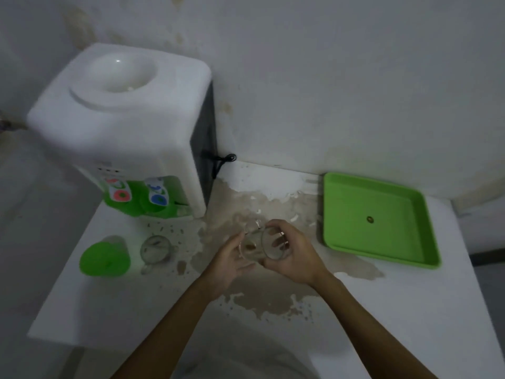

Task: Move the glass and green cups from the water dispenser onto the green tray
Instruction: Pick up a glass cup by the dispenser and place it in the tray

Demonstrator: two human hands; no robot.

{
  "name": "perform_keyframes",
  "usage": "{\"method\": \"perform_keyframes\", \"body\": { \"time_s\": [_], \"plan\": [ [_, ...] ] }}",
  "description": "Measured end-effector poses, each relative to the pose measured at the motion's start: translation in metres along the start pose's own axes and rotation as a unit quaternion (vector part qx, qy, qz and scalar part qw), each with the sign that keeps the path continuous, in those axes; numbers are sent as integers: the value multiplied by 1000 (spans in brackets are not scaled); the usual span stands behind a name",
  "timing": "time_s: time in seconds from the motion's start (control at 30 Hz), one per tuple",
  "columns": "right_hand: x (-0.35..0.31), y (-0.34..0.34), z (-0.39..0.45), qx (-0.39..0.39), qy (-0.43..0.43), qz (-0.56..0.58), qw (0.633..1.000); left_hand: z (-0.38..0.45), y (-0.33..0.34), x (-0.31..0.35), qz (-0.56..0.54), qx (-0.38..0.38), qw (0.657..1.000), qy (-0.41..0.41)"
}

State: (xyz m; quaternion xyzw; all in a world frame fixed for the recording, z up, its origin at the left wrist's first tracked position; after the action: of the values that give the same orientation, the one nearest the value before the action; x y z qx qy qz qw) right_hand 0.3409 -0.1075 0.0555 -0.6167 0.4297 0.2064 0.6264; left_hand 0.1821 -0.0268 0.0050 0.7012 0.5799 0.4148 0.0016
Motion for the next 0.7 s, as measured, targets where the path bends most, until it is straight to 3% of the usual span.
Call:
{"method": "perform_keyframes", "body": {
  "time_s": [0.2,0.47,0.7],
  "plan": [
    [47,-46,-32,-2,28,75,997,14,59,-37,21,-60,998,6],
    [112,-104,-47,-13,98,146,984,44,140,-58,101,31,991,79],
    [182,-152,-52,81,205,264,939,90,207,-54,317,71,925,196]
  ]
}}
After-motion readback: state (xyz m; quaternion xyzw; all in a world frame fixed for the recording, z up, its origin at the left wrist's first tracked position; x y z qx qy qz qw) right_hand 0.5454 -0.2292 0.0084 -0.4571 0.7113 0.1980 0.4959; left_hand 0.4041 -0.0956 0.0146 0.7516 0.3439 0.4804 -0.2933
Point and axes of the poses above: each hand's wrist, its own z-axis towards the middle knuckle, its own y-axis out of the palm, x = y × z, the point moved 2 cm from there along z, towards the middle knuckle, and after that the axes turned 2 degrees about y, right-handed, at the moved point
